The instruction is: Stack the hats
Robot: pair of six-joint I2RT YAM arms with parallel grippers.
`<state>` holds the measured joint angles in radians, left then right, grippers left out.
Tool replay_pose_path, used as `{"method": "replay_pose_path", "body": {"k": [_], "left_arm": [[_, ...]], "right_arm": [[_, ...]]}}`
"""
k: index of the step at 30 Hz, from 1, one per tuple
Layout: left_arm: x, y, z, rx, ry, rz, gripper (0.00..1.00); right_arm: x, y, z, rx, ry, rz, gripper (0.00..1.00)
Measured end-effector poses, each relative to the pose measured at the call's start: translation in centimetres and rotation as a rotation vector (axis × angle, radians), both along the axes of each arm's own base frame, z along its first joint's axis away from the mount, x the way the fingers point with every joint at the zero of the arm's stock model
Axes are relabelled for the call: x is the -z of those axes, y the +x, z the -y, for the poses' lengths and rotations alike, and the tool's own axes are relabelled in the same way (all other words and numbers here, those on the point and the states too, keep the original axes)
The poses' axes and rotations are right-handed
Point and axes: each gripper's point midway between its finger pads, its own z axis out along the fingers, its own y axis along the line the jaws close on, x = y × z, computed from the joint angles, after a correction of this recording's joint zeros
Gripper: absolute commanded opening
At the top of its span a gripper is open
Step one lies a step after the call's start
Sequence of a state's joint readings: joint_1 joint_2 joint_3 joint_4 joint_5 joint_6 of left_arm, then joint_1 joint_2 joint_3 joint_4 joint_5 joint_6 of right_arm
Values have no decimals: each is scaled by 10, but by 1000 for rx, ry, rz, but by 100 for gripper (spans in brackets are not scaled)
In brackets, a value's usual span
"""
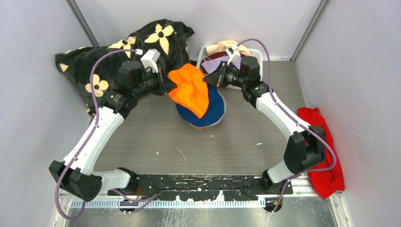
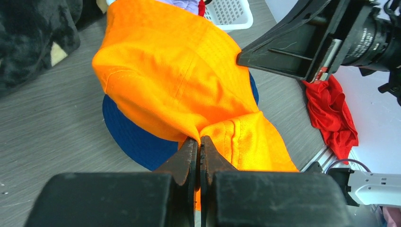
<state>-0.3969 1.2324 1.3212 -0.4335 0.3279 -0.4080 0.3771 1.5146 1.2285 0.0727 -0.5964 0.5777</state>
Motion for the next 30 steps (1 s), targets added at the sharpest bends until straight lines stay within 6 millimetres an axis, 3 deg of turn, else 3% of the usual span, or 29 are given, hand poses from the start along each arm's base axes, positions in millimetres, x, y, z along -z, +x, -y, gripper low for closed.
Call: {"method": "replay_pose_path", "body": {"k": [3, 9, 13, 23, 30], "left_arm": [[-15, 3, -2, -16, 3, 17, 0], [-76, 18, -10, -64, -4, 134, 0], [-97, 24, -21, -108, 26, 177, 0], [-81, 32, -58, -219, 164, 158, 0], [-57, 40, -63, -234, 199, 117, 0]], "right_arm": [[-24, 3, -1, -2, 10, 49, 1], [-71, 5, -5, -12, 39, 151, 1], [-85, 4, -18, -44, 53, 180, 1], [-50, 12, -64, -134, 33, 106, 1], [-35, 23, -68, -122, 20, 81, 1]]}}
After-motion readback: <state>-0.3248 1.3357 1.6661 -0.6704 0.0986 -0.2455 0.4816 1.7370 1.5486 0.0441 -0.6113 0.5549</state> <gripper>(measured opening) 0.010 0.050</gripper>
